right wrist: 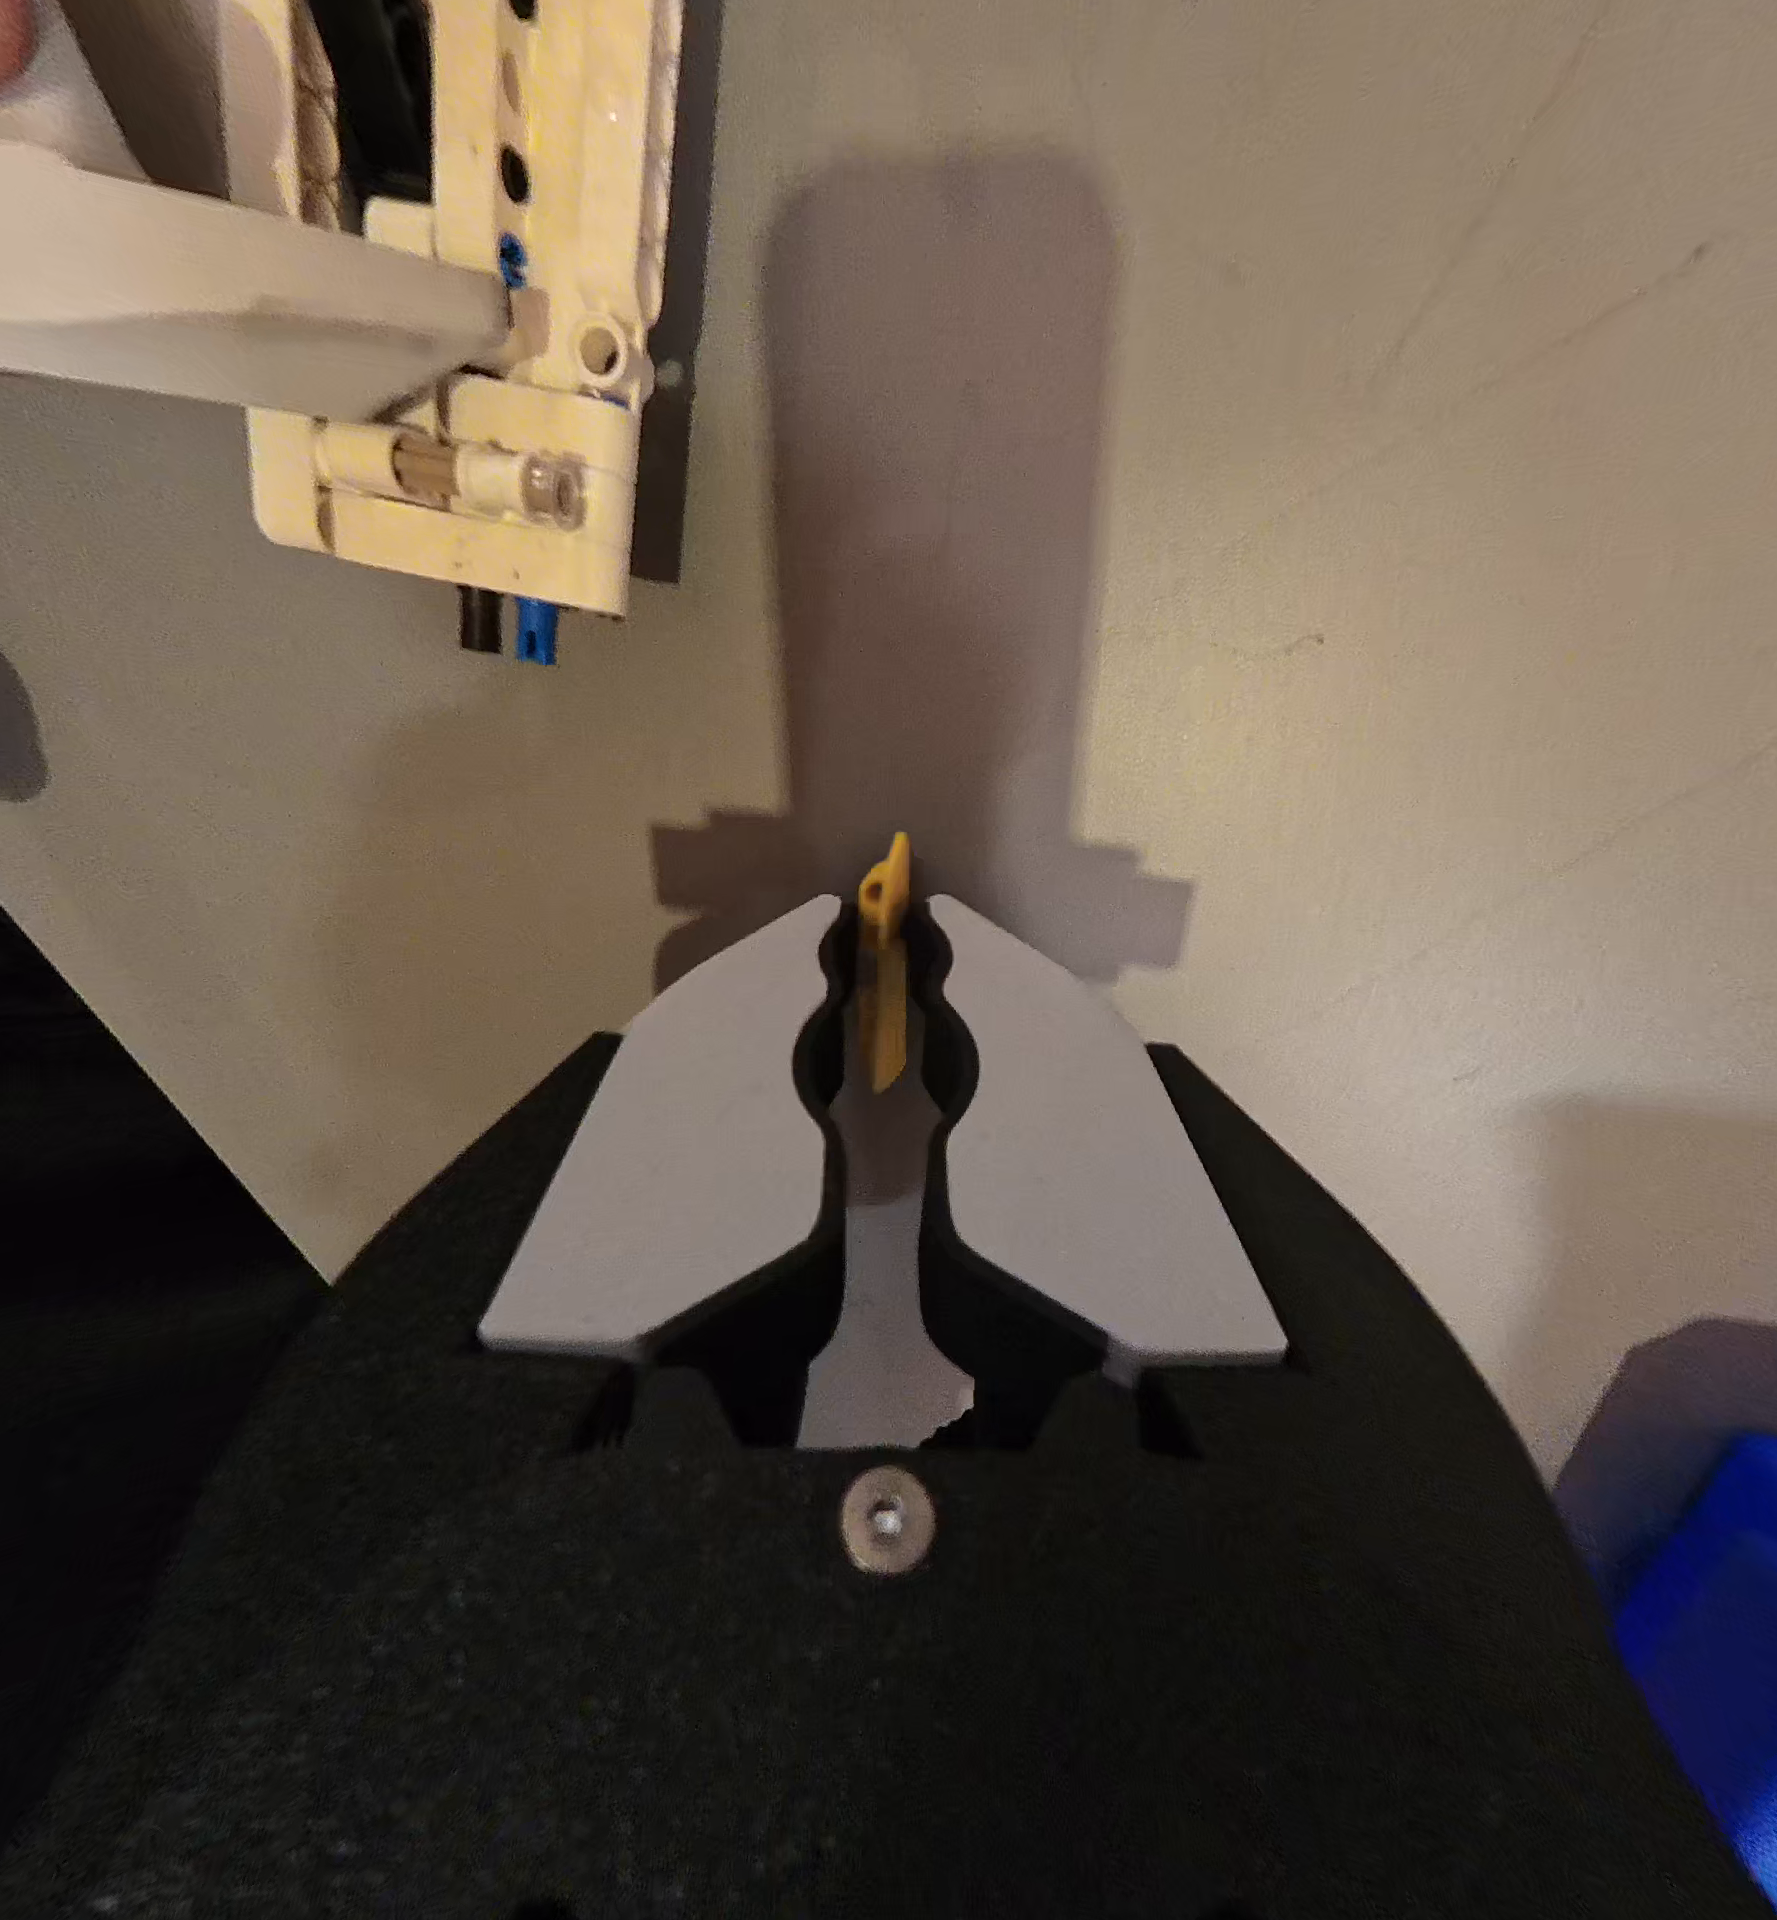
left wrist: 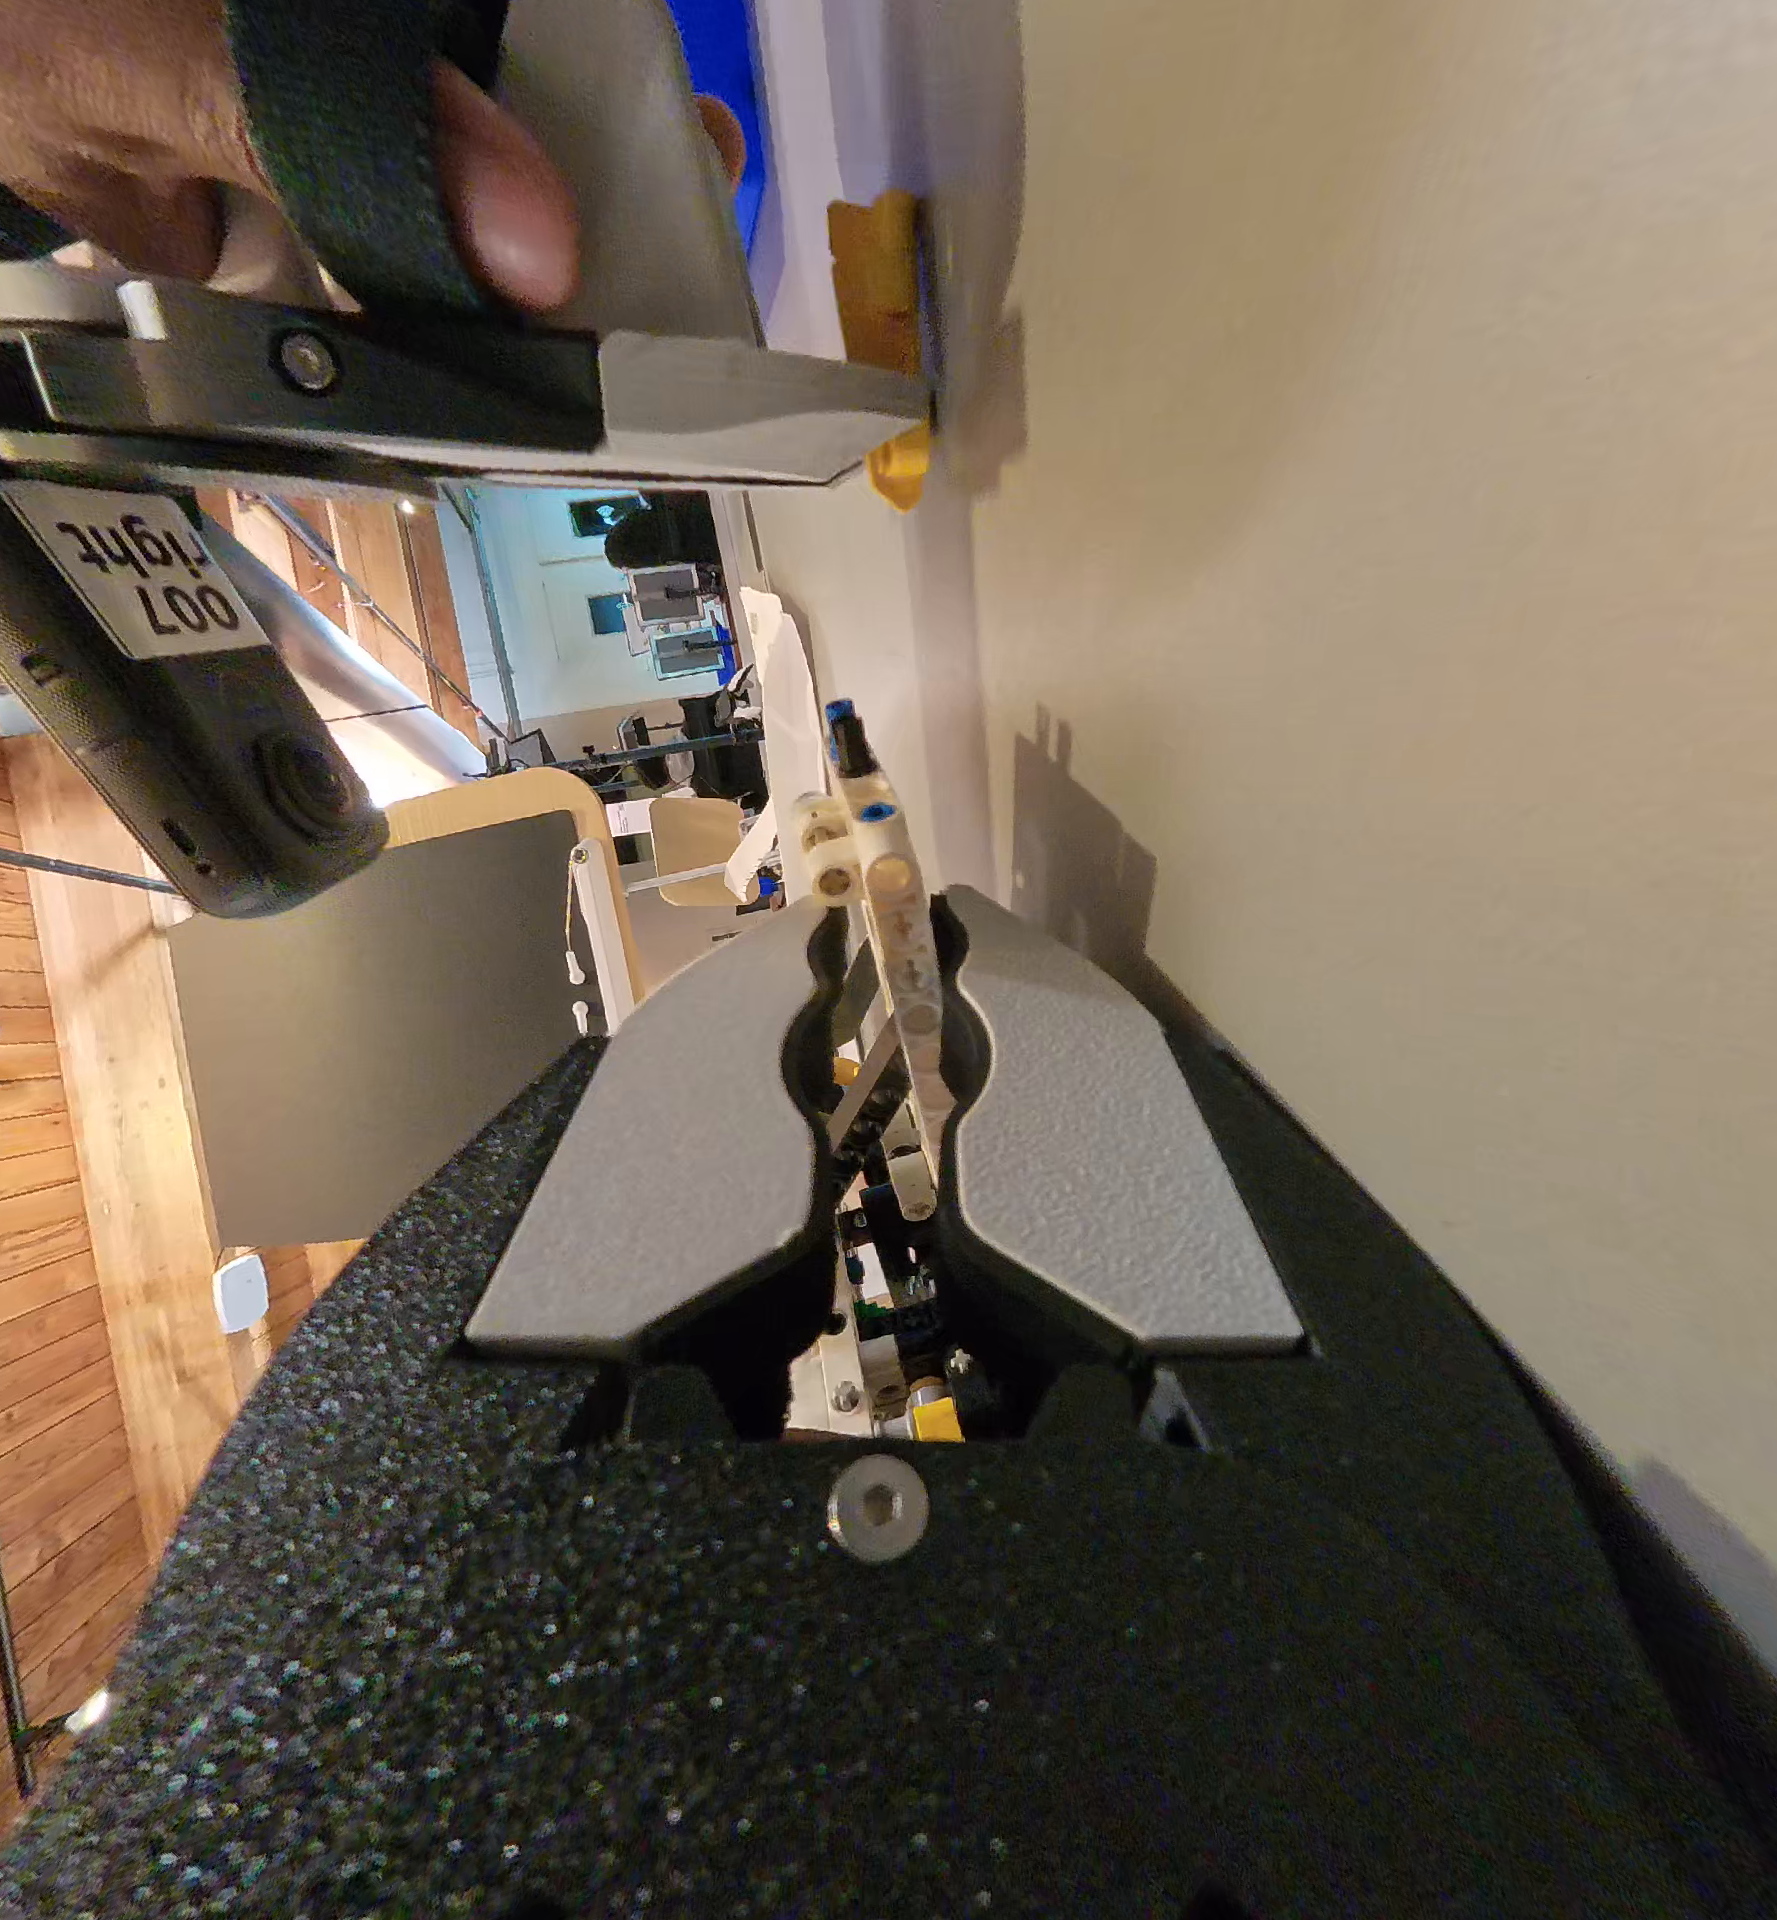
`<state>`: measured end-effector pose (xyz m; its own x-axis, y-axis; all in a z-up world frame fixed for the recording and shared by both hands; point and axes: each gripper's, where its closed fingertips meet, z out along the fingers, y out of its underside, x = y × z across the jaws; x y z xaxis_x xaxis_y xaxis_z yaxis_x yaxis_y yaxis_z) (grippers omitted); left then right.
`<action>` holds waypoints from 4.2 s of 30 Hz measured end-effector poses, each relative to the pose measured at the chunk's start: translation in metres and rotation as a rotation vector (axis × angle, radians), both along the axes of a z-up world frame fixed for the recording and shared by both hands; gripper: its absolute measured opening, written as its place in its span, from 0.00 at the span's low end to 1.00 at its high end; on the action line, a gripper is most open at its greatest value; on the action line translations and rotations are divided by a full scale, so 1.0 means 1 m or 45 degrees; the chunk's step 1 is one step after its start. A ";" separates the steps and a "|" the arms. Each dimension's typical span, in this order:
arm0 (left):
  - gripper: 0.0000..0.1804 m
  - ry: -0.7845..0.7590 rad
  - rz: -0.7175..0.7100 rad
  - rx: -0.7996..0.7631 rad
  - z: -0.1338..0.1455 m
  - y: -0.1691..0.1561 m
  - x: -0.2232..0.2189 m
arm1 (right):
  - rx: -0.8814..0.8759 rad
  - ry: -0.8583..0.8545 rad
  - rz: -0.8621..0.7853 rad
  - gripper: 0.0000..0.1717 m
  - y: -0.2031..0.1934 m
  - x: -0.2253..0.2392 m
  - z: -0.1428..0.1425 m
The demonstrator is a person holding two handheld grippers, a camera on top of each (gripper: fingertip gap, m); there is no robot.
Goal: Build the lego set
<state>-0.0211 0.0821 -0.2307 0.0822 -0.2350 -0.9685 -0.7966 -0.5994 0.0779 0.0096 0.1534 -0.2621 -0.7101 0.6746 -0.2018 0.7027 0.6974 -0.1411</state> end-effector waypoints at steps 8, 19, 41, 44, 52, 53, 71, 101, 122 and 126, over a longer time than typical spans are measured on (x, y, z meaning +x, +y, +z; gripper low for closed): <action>0.08 0.001 0.001 0.005 0.001 0.000 0.001 | -0.037 0.035 -0.038 0.10 0.000 0.002 0.000; 0.07 -0.009 0.002 -0.002 0.000 0.001 0.001 | -0.079 0.112 -0.043 0.04 0.004 0.002 -0.002; 0.05 0.057 0.152 0.274 0.041 0.018 -0.008 | -1.998 0.002 -1.212 0.04 -0.024 -0.001 0.085; 0.05 0.059 0.180 0.327 0.050 0.021 -0.006 | -2.067 0.048 -1.288 0.04 -0.024 -0.004 0.088; 0.05 0.069 0.214 0.352 0.057 0.025 -0.006 | -2.138 0.075 -1.335 0.04 -0.029 -0.008 0.091; 0.05 0.065 0.220 0.353 0.056 0.025 -0.007 | -2.150 0.087 -1.344 0.04 -0.027 -0.009 0.092; 0.05 0.075 0.255 0.302 0.049 0.024 -0.012 | -2.071 0.241 -1.418 0.04 -0.028 -0.013 0.088; 0.05 0.102 0.338 0.191 0.032 0.021 -0.029 | -1.789 0.153 -1.337 0.04 -0.033 -0.029 0.069; 0.05 0.090 0.313 0.194 0.034 0.014 -0.025 | -1.824 0.077 -1.269 0.04 -0.040 -0.024 0.071; 0.05 0.097 0.311 0.191 0.034 0.013 -0.024 | -1.828 0.064 -1.259 0.04 -0.041 -0.024 0.072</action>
